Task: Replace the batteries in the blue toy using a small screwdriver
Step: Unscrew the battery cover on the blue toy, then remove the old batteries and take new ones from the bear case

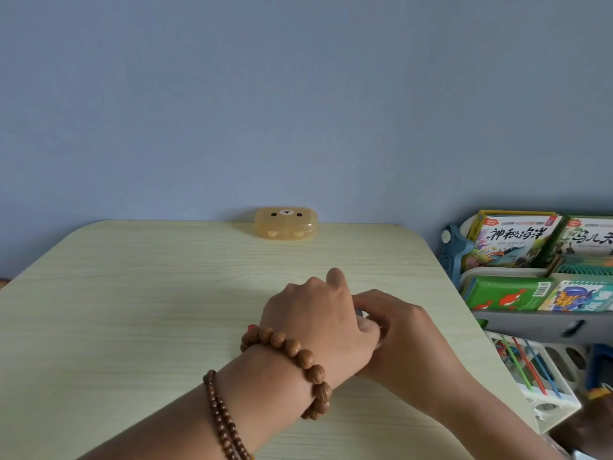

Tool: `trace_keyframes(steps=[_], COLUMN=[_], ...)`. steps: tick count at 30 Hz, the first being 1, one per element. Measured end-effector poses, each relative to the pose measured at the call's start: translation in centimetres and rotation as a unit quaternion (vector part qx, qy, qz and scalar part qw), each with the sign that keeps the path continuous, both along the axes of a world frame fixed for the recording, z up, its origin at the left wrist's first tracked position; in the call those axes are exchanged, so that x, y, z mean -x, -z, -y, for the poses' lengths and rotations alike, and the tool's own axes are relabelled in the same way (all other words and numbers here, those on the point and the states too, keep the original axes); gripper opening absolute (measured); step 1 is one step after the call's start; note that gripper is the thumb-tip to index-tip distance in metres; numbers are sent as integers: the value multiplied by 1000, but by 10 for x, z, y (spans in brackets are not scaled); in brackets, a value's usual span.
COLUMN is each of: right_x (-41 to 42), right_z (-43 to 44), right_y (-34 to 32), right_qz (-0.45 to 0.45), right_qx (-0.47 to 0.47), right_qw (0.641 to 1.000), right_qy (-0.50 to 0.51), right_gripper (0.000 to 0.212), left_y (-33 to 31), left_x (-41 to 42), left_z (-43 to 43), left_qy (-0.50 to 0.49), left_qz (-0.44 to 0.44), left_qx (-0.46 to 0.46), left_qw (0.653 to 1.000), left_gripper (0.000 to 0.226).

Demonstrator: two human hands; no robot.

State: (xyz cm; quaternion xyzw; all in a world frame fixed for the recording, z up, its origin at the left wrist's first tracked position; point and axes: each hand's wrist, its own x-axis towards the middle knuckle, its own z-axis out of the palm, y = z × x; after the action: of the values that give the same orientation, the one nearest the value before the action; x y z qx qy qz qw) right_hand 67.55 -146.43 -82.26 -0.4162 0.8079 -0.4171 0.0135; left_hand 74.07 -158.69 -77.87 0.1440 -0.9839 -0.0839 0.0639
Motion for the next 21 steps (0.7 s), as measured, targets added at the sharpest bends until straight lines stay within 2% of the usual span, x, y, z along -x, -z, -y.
trace_keyframes(steps=[4, 9, 12, 16, 19, 21], right_x=[0, 3, 2, 1, 2, 2], right_z=[-2, -3, -4, -3, -4, -5], right_y=[0, 2, 0, 2, 4, 6], right_qz=[24, 45, 63, 82, 98, 101], right_qx=[-11, -32, -19, -9, -13, -17], right_qw=[1000, 998, 998, 997, 995, 995], right_qy=[4, 10, 7, 12, 19, 20], right_gripper=[54, 62, 65, 63, 71, 76], left_y=[4, 6, 9, 14, 8, 4], left_x=[-6, -18, -20, -20, -20, -21], left_z=[6, 26, 35, 39, 48, 64], left_qy=[16, 95, 99, 70, 22, -30], left_qz=[-17, 17, 20, -49, -136, -165], left_qx=[12, 5, -30, -65, -31, -34], left_qw=[1000, 995, 994, 994, 990, 985], left_gripper=[25, 38, 48, 61, 71, 69])
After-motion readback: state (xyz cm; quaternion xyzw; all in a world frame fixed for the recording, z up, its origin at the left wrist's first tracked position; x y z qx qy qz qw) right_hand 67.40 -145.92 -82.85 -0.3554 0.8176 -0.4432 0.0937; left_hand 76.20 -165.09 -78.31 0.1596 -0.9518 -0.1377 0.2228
